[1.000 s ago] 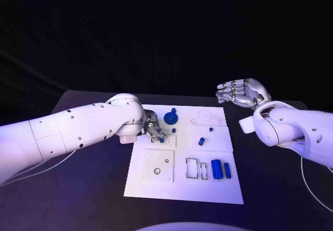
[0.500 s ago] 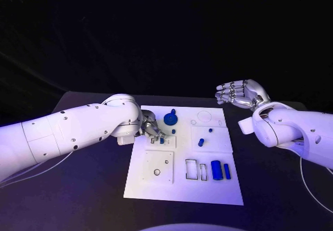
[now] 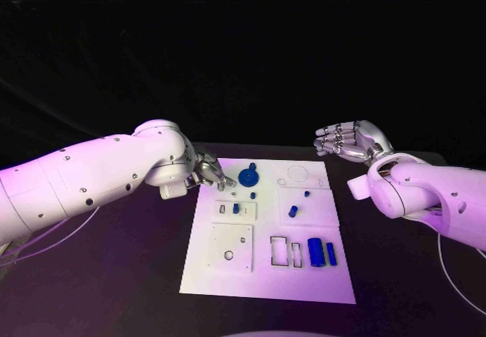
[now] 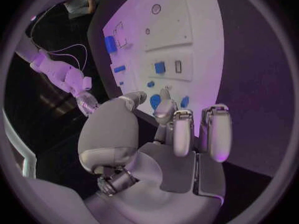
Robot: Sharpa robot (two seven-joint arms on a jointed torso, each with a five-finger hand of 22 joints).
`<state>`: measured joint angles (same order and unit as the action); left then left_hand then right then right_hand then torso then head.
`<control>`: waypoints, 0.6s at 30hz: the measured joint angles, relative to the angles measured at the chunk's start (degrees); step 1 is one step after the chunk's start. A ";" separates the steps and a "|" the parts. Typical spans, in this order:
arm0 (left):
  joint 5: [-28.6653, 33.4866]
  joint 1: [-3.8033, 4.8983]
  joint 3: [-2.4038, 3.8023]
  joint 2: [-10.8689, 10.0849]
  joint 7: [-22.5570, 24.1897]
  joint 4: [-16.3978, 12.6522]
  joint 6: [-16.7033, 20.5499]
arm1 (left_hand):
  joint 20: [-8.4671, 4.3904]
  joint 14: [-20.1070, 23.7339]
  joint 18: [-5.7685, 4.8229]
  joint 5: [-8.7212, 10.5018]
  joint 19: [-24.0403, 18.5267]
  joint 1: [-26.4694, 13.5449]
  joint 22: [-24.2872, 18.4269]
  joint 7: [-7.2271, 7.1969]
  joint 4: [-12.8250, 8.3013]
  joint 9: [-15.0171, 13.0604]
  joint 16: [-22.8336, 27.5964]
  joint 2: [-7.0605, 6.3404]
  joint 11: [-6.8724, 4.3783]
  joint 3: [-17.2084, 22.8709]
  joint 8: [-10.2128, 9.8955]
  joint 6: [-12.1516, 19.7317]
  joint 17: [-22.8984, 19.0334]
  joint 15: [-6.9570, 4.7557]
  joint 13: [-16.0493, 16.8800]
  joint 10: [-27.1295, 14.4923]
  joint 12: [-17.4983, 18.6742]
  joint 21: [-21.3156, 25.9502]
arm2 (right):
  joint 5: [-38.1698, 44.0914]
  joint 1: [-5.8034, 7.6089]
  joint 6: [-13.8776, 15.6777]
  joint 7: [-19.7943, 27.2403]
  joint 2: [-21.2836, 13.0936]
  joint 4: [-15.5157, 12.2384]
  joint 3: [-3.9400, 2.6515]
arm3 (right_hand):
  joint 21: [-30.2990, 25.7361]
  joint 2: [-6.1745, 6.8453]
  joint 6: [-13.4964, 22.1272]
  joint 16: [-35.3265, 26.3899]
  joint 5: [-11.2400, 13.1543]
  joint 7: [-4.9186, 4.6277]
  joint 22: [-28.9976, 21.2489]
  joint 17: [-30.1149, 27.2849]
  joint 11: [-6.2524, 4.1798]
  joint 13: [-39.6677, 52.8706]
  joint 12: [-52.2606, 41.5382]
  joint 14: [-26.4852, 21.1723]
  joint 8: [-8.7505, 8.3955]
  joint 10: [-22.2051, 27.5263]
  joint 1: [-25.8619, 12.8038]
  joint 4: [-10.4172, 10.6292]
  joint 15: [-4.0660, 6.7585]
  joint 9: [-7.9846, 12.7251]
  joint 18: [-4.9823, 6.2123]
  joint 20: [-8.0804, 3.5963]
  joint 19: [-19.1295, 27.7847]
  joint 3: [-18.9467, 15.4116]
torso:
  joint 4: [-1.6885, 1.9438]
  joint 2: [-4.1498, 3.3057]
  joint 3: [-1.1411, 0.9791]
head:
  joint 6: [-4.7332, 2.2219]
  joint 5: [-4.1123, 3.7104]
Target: Assemble the parts on the task board
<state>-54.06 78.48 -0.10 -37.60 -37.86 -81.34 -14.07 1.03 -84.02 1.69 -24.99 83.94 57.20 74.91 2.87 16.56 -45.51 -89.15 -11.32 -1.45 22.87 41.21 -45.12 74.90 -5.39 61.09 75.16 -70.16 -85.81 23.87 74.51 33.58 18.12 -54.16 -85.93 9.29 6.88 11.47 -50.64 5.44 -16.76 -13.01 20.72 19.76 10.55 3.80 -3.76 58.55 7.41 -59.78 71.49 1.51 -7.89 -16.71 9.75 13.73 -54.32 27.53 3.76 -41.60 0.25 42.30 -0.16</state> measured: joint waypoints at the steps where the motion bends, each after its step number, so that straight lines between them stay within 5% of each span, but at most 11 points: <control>1: 0.13 0.60 0.15 -0.06 -0.02 0.46 -0.18 | 0.00 0.07 0.00 0.00 0.00 0.00 0.00 0.21 0.02 0.23 0.03 0.00 0.12 -0.34 -0.32 0.21 0.00 0.32 -0.21 -0.13 0.25 0.00 | 0.00 0.00 0.00 0.00 0.01 0.03 0.00 | 0.00 0.00 0.00 0.00 0.00 0.00 0.00 0.00 0.00 0.00 0.00 0.00 0.00 0.00 0.00 0.00 0.00 0.00 0.00 0.00 0.00 0.00 | 0.00 0.01 -0.02 | -0.08 0.00; 4: 0.19 2.23 0.44 0.08 -0.06 2.37 -0.83 | 0.33 0.08 0.00 0.17 0.10 0.00 0.00 0.49 0.13 0.71 0.03 0.00 0.33 -0.92 -0.86 0.49 0.00 0.50 -0.44 -0.33 0.28 0.00 | 0.00 -0.02 0.00 0.00 0.09 0.15 0.00 | 0.00 0.00 0.00 0.00 0.00 0.00 0.00 0.00 0.00 0.00 0.00 0.00 0.00 0.00 0.00 0.00 0.00 0.00 0.00 0.00 0.00 0.00 | 0.03 -0.03 -0.02 | -0.27 0.05; 7: -0.14 2.87 0.44 0.73 -0.11 4.45 -1.55 | 0.42 0.08 0.00 0.61 0.01 0.20 0.00 0.49 0.11 0.91 0.03 -0.20 0.33 -1.24 -1.17 0.49 0.00 0.50 -0.44 -0.33 0.28 0.00 | 0.00 -0.02 -0.01 0.00 0.21 0.17 0.00 | 0.00 0.00 0.00 0.00 0.00 0.00 0.00 0.00 0.00 0.00 0.00 0.00 0.00 0.00 0.00 0.00 0.00 0.00 0.00 0.00 0.00 0.00 | 0.03 -0.08 -0.02 | -0.47 0.22; 18: -1.82 3.30 -0.92 3.57 -0.20 10.18 -3.96 | 0.44 -0.12 0.00 1.95 0.04 0.20 0.00 0.69 0.15 1.41 0.03 -0.20 0.53 -1.82 -1.66 0.69 0.00 0.70 -0.52 -0.54 0.28 0.00 | 0.00 -0.04 -0.01 -0.03 0.35 0.18 0.00 | 0.00 0.00 0.00 0.00 0.00 0.00 0.00 0.01 0.00 0.00 0.00 0.00 0.00 0.00 0.00 0.00 0.00 -0.01 0.00 0.00 0.00 0.00 | 0.03 -0.22 0.12 | -0.73 0.42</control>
<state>-55.88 81.78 -1.03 -34.02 -38.06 -71.16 -18.03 1.47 -84.14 1.70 -23.04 83.98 57.40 74.91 3.56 16.70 -44.09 -89.13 -11.53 -0.91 21.05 39.55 -44.43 74.90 -4.69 60.57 74.62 -69.89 -85.81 23.87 74.47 33.57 18.09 -53.81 -85.75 9.29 6.88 11.47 -50.65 5.44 -16.76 -13.01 20.72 19.77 10.55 3.80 -3.76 58.55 7.41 -59.78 71.49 1.51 -7.88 -16.72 9.76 13.73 -54.32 27.53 3.80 -41.82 0.37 41.57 0.26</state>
